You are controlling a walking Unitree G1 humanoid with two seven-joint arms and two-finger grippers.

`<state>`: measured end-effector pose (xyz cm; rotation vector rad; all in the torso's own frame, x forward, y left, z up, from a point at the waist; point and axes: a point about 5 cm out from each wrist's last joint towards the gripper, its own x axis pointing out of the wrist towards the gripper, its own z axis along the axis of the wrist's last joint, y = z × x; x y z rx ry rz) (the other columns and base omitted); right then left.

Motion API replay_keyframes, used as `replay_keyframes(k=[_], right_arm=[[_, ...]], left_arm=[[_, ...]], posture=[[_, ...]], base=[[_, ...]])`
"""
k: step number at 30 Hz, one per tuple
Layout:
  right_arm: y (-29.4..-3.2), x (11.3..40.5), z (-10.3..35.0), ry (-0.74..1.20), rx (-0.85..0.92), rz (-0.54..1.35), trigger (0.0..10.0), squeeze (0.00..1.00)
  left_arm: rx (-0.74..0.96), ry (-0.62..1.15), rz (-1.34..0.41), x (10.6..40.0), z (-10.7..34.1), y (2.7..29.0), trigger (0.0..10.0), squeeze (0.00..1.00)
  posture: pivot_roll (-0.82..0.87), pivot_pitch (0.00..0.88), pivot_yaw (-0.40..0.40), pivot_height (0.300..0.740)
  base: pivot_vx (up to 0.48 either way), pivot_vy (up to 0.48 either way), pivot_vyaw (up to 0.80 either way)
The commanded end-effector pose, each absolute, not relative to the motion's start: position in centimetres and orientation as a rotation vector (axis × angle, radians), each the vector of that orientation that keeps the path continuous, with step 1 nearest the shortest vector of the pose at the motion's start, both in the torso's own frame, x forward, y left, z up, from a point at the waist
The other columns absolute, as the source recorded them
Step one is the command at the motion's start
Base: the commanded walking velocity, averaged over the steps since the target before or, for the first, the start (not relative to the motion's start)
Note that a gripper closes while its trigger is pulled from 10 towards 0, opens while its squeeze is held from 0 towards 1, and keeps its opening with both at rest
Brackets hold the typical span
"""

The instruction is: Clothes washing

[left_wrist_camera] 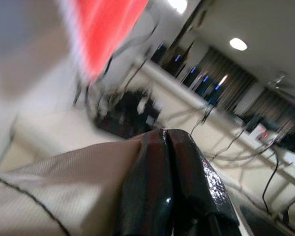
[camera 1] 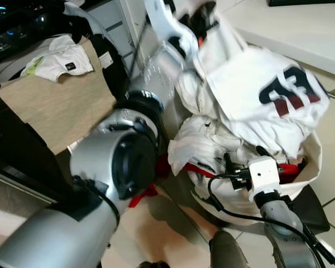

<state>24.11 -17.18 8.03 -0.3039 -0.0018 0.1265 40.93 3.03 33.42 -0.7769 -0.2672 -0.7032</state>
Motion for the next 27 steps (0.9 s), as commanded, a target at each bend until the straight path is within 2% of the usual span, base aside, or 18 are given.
replay_keyframes(k=[1, 4, 6, 10, 13, 14, 22, 27], right_arm=[[-16.8, 24.3, 7.9, -0.014, -0.295, 0.13, 10.0, 0.0], [-16.9, 24.8, 7.9, -0.025, -0.294, 0.123, 10.0, 0.0], [-16.9, 24.8, 7.9, -0.025, -0.294, 0.122, 10.0, 0.0], [-16.9, 25.1, 7.9, -0.033, -0.293, 0.116, 10.0, 0.0], [-16.8, 25.4, 8.0, -0.04, -0.29, 0.11, 10.0, 0.0], [-16.7, 25.6, 8.0, -0.045, -0.289, 0.107, 10.0, 0.0], [-16.8, 26.3, 7.9, -0.057, -0.287, 0.096, 10.0, 0.0], [-16.8, 26.6, 7.9, -0.06, -0.286, 0.095, 10.0, 0.0]], left_arm=[[-0.739, -0.455, -0.701, 40.6, 37.9, 5.3, 0.0, 0.0], [-0.659, -0.559, -0.757, 39.7, 41.9, 5.8, 0.0, 0.0], [-0.651, -0.565, -0.76, 39.6, 42.2, 5.7, 0.0, 0.0], [-0.568, -0.648, -0.824, 38.2, 45.5, 5.2, 0.0, 0.0], [-0.53, -0.699, -0.846, 37.4, 47.5, 5.4, 0.0, 0.0], [-0.506, -0.74, -0.844, 36.6, 49.3, 5.8, 0.0, 0.0], [-0.438, -0.785, -0.77, 35.4, 52.4, 6.9, 0.0, 0.0], [-0.394, -0.816, -0.778, 34.5, 53.8, 6.5, 0.0, 0.0]], posture=[[-0.3, 0.0, 0.226, 0.74], [-0.29, 0.0, 0.228, 0.74], [-0.29, 0.0, 0.228, 0.74], [-0.28, 0.0, 0.237, 0.74], [-0.28, 0.0, 0.244, 0.74], [-0.27, 0.0, 0.246, 0.74], [-0.26, 0.0, 0.251, 0.74], [-0.26, 0.0, 0.247, 0.74]], base=[[0.0, 0.0, 0.0], [0.0, 0.0, 0.0], [0.0, 0.0, 0.0], [0.0, 0.0, 0.0], [0.0, 0.0, 0.0], [0.0, 0.0, 0.0], [0.0, 0.0, 0.0], [0.0, 0.0, 0.0]])
